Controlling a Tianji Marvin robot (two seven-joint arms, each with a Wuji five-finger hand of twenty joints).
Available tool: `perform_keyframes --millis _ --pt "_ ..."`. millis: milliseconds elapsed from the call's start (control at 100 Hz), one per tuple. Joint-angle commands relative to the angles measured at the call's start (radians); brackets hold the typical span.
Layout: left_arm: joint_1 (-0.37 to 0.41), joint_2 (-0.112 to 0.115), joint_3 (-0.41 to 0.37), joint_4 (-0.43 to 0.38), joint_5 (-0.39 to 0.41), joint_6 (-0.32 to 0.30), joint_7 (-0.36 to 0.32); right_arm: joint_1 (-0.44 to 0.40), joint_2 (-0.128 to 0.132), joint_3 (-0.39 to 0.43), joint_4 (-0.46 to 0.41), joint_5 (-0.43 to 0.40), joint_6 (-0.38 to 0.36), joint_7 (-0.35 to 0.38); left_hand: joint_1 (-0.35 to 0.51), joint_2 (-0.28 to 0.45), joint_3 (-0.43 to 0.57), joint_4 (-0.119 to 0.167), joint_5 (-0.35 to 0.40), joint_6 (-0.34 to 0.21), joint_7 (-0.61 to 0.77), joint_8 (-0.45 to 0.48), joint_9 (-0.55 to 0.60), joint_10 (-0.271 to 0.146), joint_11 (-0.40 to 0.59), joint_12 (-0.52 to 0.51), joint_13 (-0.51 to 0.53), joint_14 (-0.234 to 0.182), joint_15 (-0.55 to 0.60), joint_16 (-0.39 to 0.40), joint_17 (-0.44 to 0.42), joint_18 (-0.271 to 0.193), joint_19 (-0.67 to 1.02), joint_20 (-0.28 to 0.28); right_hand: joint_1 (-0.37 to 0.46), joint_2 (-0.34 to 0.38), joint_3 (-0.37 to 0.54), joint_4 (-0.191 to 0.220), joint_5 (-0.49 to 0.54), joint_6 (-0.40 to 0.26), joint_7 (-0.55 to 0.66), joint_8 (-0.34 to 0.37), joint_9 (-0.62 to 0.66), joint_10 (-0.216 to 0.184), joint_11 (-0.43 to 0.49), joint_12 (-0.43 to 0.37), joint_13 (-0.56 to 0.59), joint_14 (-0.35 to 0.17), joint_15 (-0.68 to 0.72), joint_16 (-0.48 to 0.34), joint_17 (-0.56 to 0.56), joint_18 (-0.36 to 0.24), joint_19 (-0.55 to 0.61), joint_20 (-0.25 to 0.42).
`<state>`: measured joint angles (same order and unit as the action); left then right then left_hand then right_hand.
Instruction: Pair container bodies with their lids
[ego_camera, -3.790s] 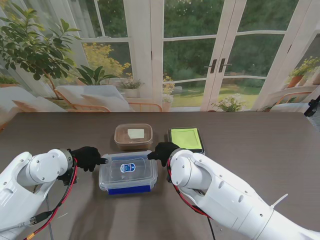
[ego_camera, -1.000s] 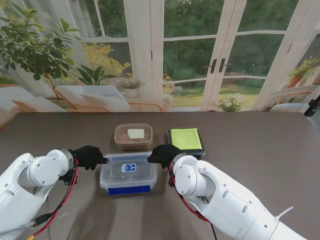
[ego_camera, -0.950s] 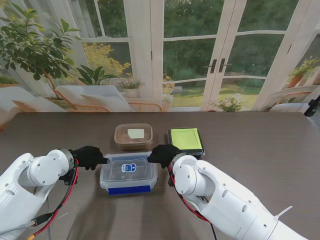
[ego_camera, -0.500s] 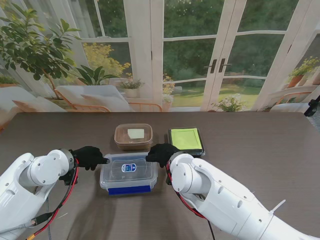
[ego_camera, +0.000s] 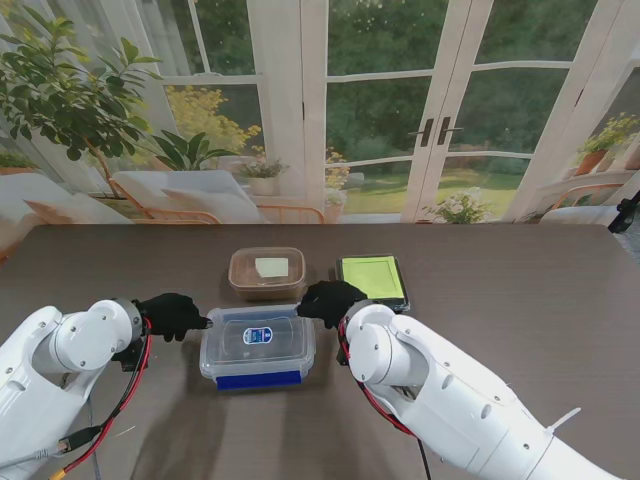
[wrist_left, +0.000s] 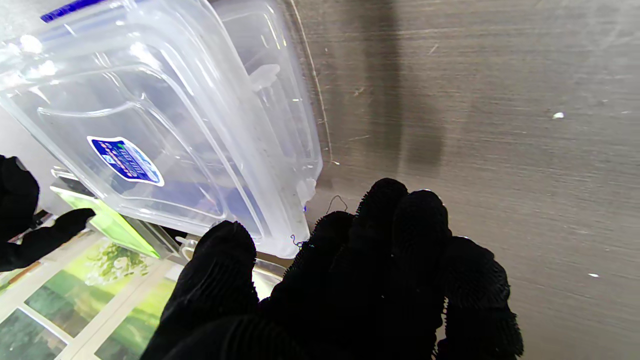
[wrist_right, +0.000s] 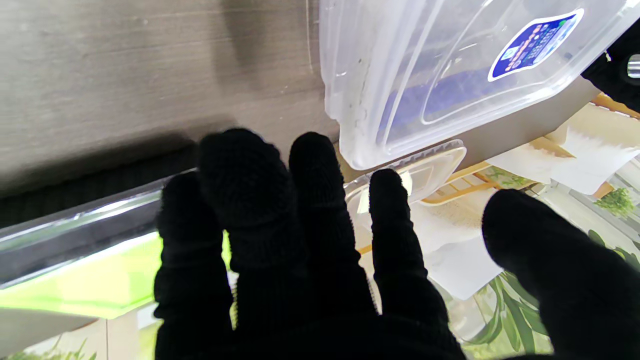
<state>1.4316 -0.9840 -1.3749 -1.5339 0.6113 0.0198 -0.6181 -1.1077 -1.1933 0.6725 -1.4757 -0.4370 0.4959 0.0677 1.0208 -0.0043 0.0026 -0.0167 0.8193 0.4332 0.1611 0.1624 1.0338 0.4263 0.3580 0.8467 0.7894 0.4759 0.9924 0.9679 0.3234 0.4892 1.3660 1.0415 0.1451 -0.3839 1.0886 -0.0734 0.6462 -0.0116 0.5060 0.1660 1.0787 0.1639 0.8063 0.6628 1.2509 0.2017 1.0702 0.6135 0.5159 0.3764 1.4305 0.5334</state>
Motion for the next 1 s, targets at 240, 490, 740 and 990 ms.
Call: perform_keyframes --millis 240,490,740,990 --pt "-0.047 -0.012 0.023 0.076 -0.009 -0.025 0.046 -0.029 0.03 0.019 -0.035 -0.046 -0.001 0.045 0.004 0.049 -0.011 0.016 -0.043 -0.022 -0.02 0.002 -0.034 0.03 -0.035 -0.051 -0.037 0.035 -0.075 -0.037 -0.056 -0.054 -0.029 -0.042 -0.035 -0.002 -0.029 0.003 0.029 0.046 0.043 0.015 -0.012 -0.01 -0.012 -0.018 0.038 0.01 -0.002 0.004 0.181 0.028 0.025 -0.004" --pt "-0.114 -0.014 0.073 0.14 -0.033 -0.04 0.049 -0.024 0.036 0.005 -0.025 -0.061 0.015 0.064 0.002 0.052 -0.011 0.015 -0.079 -0.048 -0.038 -0.003 -0.046 0.033 -0.038 -0.056 -0.043 0.037 -0.08 -0.037 -0.063 -0.058 -0.029 -0.05 -0.039 -0.001 -0.038 0.003 0.043 0.061 0.07 0.026 -0.015 -0.009 -0.023 -0.028 0.037 0.006 -0.006 0.002 0.181 0.027 0.025 -0.003" --pt "-0.163 -0.015 0.128 0.189 -0.06 -0.027 0.042 -0.001 0.029 -0.024 0.001 -0.048 0.029 0.066 -0.004 0.057 -0.012 0.015 -0.114 -0.092 -0.055 -0.01 -0.06 0.035 -0.041 -0.057 -0.048 0.035 -0.079 -0.034 -0.066 -0.061 -0.026 -0.053 -0.041 0.001 -0.044 0.004 0.045 0.078 0.071 0.026 -0.015 -0.007 -0.025 -0.031 0.04 0.005 -0.006 0.003 0.185 0.023 0.025 -0.003" --pt "-0.19 -0.012 0.165 0.216 -0.064 -0.015 0.021 0.007 0.026 -0.04 0.014 -0.035 0.032 0.07 -0.009 0.057 -0.012 0.016 -0.117 -0.099 -0.057 -0.01 -0.064 0.038 -0.04 -0.055 -0.049 0.035 -0.076 -0.031 -0.069 -0.063 -0.023 -0.052 -0.04 -0.002 -0.044 0.005 0.075 0.091 0.081 0.028 -0.008 -0.004 -0.032 -0.037 0.047 0.004 -0.009 0.002 0.191 0.027 0.025 -0.004"
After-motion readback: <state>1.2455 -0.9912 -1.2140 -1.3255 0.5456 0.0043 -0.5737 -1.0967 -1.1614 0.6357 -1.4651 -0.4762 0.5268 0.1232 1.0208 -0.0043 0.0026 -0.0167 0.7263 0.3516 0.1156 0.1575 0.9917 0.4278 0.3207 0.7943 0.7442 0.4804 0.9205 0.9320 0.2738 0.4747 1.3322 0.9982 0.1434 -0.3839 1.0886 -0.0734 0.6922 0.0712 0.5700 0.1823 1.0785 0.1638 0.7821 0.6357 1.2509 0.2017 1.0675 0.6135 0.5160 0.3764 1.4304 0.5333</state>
